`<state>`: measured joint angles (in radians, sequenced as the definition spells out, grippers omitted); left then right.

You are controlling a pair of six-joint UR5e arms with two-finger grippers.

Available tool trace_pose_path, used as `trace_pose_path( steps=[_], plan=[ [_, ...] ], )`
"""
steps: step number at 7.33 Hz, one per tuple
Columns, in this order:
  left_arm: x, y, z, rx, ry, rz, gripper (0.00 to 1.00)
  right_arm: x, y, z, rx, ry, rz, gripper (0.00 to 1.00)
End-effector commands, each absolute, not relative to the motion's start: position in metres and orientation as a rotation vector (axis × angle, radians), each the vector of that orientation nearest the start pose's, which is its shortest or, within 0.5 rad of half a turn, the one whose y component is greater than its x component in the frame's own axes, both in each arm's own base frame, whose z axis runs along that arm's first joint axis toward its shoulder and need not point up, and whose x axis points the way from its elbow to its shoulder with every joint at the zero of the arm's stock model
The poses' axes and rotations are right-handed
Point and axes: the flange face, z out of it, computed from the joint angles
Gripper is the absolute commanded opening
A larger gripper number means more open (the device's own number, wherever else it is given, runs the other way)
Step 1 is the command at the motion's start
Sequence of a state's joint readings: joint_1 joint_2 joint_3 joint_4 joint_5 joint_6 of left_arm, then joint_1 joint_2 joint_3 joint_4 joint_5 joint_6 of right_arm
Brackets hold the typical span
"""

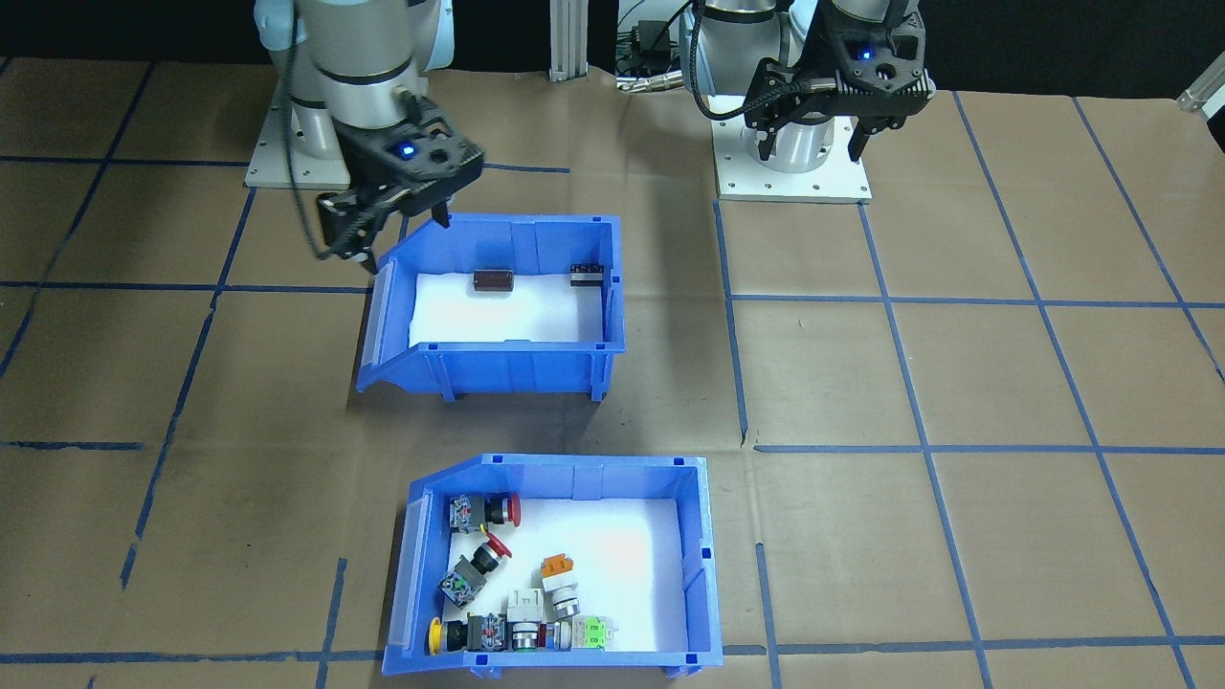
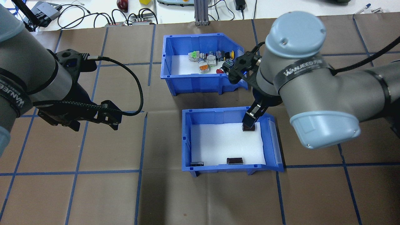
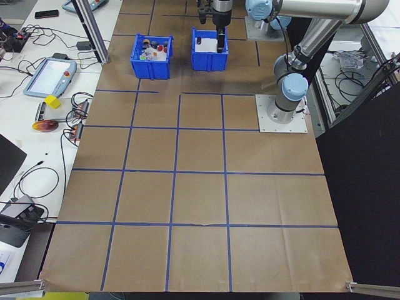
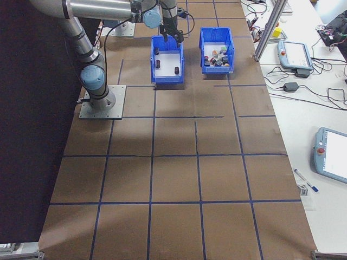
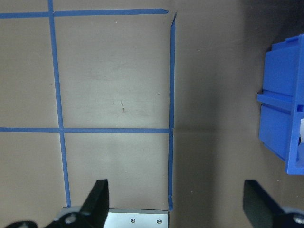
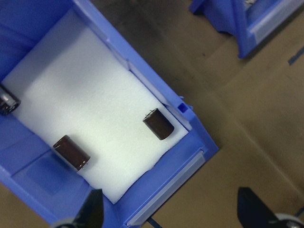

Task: Place button box in front

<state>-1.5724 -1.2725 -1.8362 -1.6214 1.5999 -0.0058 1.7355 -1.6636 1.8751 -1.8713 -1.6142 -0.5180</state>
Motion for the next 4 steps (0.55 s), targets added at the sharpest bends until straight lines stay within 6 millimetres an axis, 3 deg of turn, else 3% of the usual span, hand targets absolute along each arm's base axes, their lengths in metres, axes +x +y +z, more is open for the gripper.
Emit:
trace_pose_path(
  steps=[1, 2, 4],
  plan=[
    [-0.131, -0.365, 0.480, -0.009, 3.112, 0.031, 0.99, 0.143, -0.453, 0.432, -0.365, 3.161, -0.175, 1.00],
    [-0.131, -0.365, 0.480, -0.007, 3.112, 0.028, 0.99, 0.130, -0.455, 0.432, -0.187, 3.172, -0.124, 1.00],
    [-0.131, -0.365, 0.480, -0.007, 3.112, 0.028, 0.99, 0.127, -0.455, 0.450, 0.111, 3.170, -0.027, 1.00]
  ],
)
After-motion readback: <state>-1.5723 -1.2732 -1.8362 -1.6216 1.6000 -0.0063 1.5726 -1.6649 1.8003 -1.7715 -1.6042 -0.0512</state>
